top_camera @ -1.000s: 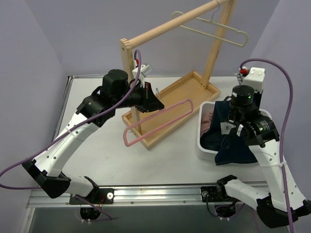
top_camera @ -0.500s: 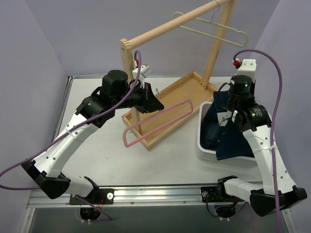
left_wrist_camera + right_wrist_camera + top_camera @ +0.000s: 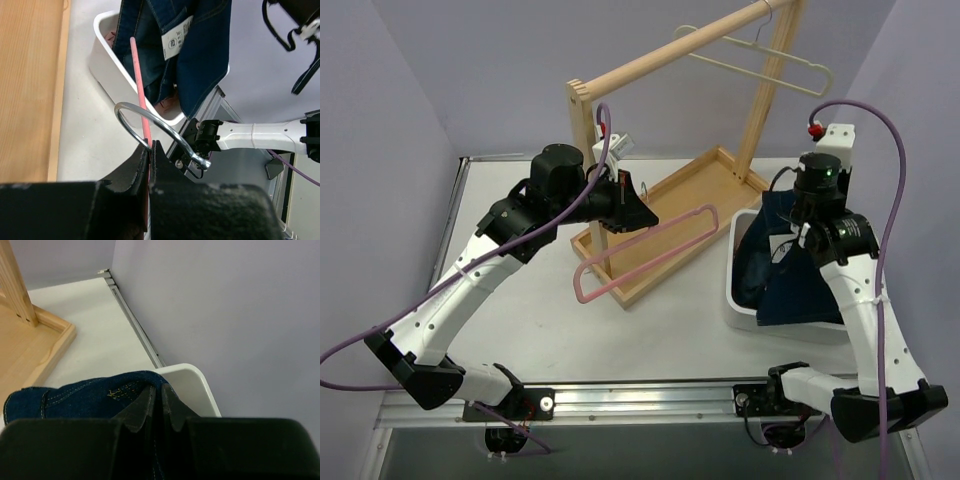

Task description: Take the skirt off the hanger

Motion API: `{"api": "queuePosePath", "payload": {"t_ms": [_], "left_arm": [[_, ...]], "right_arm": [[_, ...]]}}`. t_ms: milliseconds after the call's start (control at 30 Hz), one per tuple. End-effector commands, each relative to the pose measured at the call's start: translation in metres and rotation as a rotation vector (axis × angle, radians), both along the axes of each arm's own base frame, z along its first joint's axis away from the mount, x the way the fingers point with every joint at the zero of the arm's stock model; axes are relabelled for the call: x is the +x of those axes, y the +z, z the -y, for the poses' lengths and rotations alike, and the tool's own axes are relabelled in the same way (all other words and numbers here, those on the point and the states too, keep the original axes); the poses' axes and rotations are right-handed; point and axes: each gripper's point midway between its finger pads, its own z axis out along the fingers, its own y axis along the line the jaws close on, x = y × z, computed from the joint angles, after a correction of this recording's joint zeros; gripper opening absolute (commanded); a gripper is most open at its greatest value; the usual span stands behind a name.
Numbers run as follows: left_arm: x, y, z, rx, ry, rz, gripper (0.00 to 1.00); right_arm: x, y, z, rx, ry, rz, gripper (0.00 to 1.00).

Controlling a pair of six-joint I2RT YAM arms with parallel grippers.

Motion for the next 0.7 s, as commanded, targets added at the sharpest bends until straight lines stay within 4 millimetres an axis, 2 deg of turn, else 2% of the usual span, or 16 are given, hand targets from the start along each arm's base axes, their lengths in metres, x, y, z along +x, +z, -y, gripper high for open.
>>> {"api": "queuePosePath", "payload": {"t_ms": [0, 67, 100, 133, 167, 200, 333, 367, 433, 533, 567, 600, 633, 667], "left_arm": [[-0.002, 0.022, -0.002, -0.06, 0.015, 0.056, 0.02], [-0.003, 0.022, -0.003, -0.059, 0.013, 0.056, 0.02], [-0.004, 0.022, -0.002, -0.058, 0.009, 0.054, 0.02], [-0.004, 0.022, -0.003, -0.057, 0.008, 0.055, 0.02], [-0.005, 0.021, -0.003, -0.054, 0.006, 0.053, 0.02], [-0.005, 0.023, -0.004, -0.056, 0.006, 0.057, 0.02], [-0.007, 0.022, -0.006, -0.055, 0.012, 0.066, 0.02], [-0.007, 0.023, -0.007, -0.057, 0.014, 0.072, 0.02], [-0.006, 0.02, -0.005, -0.054, 0.01, 0.066, 0.02], [-0.003, 0.017, -0.001, -0.056, 0.004, 0.061, 0.02], [-0.002, 0.016, 0.001, -0.057, -0.002, 0.06, 0.02], [0.0, 0.015, 0.002, -0.056, -0.001, 0.059, 0.02], [0.0, 0.014, 0.003, -0.054, -0.006, 0.058, 0.02], [0.0, 0.015, 0.004, -0.051, -0.008, 0.064, 0.02]], "right_arm": [[0.017, 0.042, 0.006, 0.016, -0.048, 0.11, 0.0], [0.025, 0.056, 0.018, 0.021, -0.079, 0.133, 0.0], [0.04, 0.048, 0.019, 0.023, -0.075, 0.098, 0.0], [0.044, 0.047, 0.023, 0.024, -0.082, 0.078, 0.0], [0.046, 0.058, 0.03, 0.028, -0.096, 0.099, 0.0], [0.054, 0.053, 0.03, 0.029, -0.092, 0.078, 0.0], [0.052, 0.047, 0.026, 0.048, -0.068, 0.076, 0.0], [0.05, 0.031, 0.024, 0.062, -0.063, 0.052, 0.0], [0.044, 0.022, 0.017, 0.096, -0.02, 0.06, 0.0], [0.029, -0.014, 0.006, 0.177, 0.007, 0.028, 0.0], [0.027, -0.022, -0.003, 0.227, 0.045, 0.027, 0.0], [0.018, -0.021, -0.01, 0.275, 0.067, 0.054, 0.0], [0.012, -0.039, -0.02, 0.363, 0.066, 0.051, 0.0], [0.008, -0.045, -0.033, 0.433, 0.109, 0.048, 0.0]]}}
